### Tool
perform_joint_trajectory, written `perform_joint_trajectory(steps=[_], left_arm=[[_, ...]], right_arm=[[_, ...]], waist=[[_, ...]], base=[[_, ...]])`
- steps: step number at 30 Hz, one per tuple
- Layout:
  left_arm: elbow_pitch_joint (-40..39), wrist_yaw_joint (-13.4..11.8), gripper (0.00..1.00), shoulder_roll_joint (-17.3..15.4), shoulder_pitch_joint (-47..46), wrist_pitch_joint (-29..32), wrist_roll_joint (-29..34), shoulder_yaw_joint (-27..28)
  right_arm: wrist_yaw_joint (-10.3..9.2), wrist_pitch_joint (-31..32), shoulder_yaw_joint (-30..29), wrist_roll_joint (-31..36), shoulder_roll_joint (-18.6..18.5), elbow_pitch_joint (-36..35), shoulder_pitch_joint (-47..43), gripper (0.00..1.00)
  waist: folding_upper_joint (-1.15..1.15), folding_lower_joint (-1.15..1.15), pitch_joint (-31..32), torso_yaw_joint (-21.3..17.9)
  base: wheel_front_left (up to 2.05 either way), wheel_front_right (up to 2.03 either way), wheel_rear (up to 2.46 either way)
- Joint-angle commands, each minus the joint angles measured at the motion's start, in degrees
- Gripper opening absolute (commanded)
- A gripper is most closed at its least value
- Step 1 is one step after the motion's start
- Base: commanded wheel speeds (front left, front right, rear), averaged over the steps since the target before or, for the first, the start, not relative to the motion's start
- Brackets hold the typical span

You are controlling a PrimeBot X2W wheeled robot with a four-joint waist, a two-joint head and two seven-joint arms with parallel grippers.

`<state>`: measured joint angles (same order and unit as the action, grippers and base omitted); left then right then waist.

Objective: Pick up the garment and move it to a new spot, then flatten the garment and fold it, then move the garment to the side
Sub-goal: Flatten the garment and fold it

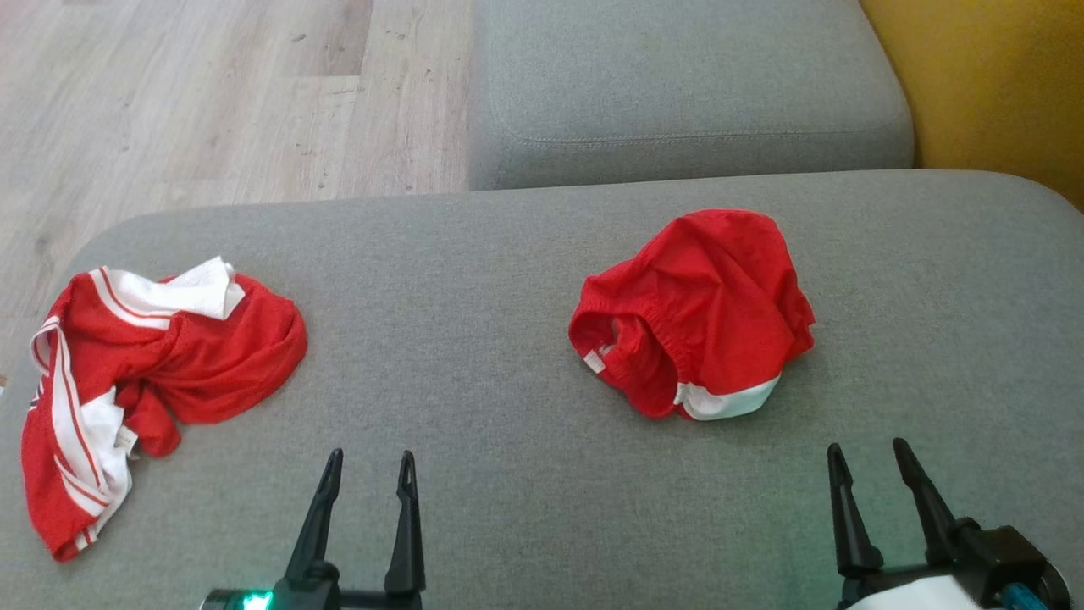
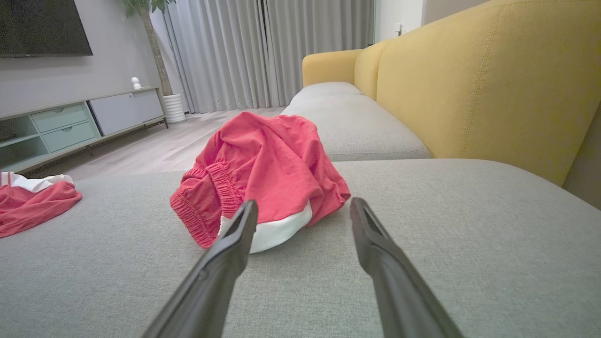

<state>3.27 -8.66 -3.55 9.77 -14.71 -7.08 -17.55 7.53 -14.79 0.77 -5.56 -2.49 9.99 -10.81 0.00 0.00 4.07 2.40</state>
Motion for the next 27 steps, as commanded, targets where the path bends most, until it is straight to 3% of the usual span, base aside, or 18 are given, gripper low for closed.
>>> perform_joint_trajectory(steps=[1, 27], left_arm=[[-1.86, -0.41, 1.00, 0.66, -1.86, -0.29, 0.04, 2.06], [-2.13, -1.33, 1.00, 0.67, -1.15, -0.29, -1.13, 1.70]], right_arm=[[-0.04, -0.21, 1.57, -0.39, -0.39, -1.56, 2.28, 1.00], [-0.04, -0.21, 2.52, -0.24, -0.39, -1.84, 2.87, 1.00]], waist=[[0.00, 0.00, 0.00, -0.05], [0.00, 0.00, -0.89, 1.84]], base=[[0.00, 0.00, 0.00], [0.00, 0.00, 0.00]])
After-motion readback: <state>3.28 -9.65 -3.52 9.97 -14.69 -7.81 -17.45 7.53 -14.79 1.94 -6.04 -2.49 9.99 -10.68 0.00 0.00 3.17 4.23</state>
